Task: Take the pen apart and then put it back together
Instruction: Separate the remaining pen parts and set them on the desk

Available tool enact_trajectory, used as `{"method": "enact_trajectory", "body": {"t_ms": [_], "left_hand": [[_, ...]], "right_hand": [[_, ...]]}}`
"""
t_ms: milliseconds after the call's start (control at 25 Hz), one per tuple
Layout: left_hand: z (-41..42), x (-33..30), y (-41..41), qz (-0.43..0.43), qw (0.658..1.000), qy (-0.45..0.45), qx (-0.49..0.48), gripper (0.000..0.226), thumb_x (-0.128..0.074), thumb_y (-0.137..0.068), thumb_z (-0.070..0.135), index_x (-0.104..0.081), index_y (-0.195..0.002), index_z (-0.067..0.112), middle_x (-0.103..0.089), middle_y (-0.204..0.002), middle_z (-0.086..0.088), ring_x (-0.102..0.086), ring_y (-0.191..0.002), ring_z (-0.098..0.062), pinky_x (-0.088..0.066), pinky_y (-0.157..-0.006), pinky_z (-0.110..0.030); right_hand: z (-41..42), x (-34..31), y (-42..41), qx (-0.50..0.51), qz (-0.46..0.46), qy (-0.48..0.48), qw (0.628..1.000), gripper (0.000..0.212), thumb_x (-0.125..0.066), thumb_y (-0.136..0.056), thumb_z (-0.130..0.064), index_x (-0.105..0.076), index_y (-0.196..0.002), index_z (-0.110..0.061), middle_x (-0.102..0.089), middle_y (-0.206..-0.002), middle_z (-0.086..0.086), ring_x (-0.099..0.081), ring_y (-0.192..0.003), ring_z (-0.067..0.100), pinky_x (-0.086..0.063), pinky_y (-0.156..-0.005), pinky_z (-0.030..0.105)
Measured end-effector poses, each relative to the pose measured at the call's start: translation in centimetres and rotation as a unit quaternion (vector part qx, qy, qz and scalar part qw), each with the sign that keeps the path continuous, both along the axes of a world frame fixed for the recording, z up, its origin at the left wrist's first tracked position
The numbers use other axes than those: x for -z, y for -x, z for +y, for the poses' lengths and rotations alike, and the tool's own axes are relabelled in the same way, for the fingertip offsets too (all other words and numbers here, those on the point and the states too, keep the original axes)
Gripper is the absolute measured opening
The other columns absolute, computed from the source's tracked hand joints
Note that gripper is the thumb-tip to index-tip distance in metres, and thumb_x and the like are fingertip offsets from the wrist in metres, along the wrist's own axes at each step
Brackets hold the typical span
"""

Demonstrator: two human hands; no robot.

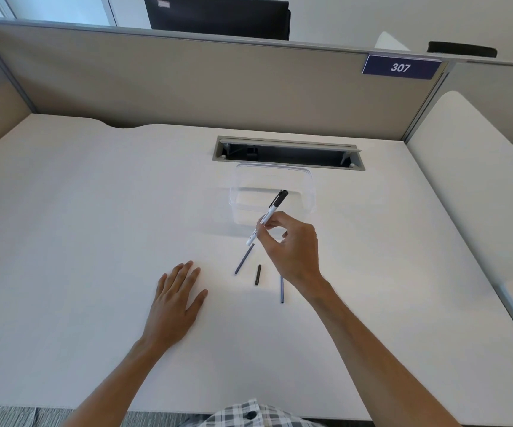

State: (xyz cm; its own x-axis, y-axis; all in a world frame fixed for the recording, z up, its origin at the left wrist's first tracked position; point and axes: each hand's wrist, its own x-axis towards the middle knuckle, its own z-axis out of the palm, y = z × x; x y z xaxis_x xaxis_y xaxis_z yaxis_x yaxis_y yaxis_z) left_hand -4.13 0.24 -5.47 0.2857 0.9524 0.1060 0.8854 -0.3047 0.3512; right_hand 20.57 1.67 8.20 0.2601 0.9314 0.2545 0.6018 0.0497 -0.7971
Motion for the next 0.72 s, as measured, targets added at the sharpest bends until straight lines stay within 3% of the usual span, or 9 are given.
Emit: {"method": "enact_trajectory", "body": {"t_ms": [80, 160, 320, 520, 720], "left_hand": [[0.0, -0.1, 0.1, 0.001, 1.000, 0.006, 0.000, 0.064, -0.024, -0.095, 0.057, -0.043, -0.142, 0.018, -0.035, -0.154, -0.002, -0.024, -0.143, -0.019, -0.014, -0.117, -0.038], [0.1, -0.1, 0.2, 0.003, 1.000, 0.010, 0.001, 0.069, -0.019, -0.094, 0.062, -0.043, -0.142, 0.018, -0.035, -0.154, -0.002, -0.024, -0.144, -0.019, -0.015, -0.117, -0.038], [0.5, -0.6, 0.1, 0.006, 1.000, 0.014, -0.007, 0.072, -0.023, -0.091, 0.064, -0.049, -0.138, 0.017, -0.038, -0.152, -0.003, -0.028, -0.142, -0.021, -0.019, -0.115, -0.038], [0.7, -2.1, -0.6, -0.023, 1.000, 0.001, -0.005, 0.063, -0.035, -0.088, 0.057, -0.058, -0.128, 0.014, -0.048, -0.145, -0.007, -0.038, -0.137, -0.026, -0.031, -0.110, -0.043], [0.7, -6.8, -3.1, -0.087, 0.990, -0.113, 0.015, 0.043, -0.049, -0.091, 0.044, -0.063, -0.118, 0.013, -0.057, -0.134, -0.003, -0.046, -0.130, -0.023, -0.038, -0.103, -0.036]], "right_hand": [[-0.1, 0.0, -0.3, 0.003, 0.029, 0.003, 1.000, 0.010, -0.066, -0.085, -0.033, -0.072, -0.088, -0.025, -0.076, -0.084, -0.013, -0.069, -0.081, 0.002, -0.038, -0.065, 0.019], [-0.6, 0.0, -0.6, -0.004, 0.059, 0.009, 0.998, 0.009, -0.066, -0.086, -0.030, -0.072, -0.089, -0.024, -0.075, -0.082, -0.013, -0.069, -0.079, 0.004, -0.038, -0.062, 0.019], [-1.6, 0.8, -0.9, -0.038, 0.082, 0.009, 0.996, 0.014, -0.062, -0.091, -0.035, -0.070, -0.093, -0.024, -0.069, -0.080, -0.010, -0.061, -0.067, 0.028, -0.043, -0.055, 0.035], [-2.3, 1.9, -1.0, -0.061, 0.088, 0.011, 0.994, 0.009, -0.063, -0.094, -0.028, -0.070, -0.095, -0.022, -0.064, -0.084, -0.005, -0.060, -0.076, 0.014, -0.038, -0.056, 0.024], [-3.0, 2.5, -0.9, -0.089, 0.052, 0.033, 0.994, 0.013, -0.062, -0.095, -0.032, -0.072, -0.098, -0.024, -0.055, -0.082, -0.010, -0.058, -0.078, 0.009, -0.036, -0.062, 0.017]]}}
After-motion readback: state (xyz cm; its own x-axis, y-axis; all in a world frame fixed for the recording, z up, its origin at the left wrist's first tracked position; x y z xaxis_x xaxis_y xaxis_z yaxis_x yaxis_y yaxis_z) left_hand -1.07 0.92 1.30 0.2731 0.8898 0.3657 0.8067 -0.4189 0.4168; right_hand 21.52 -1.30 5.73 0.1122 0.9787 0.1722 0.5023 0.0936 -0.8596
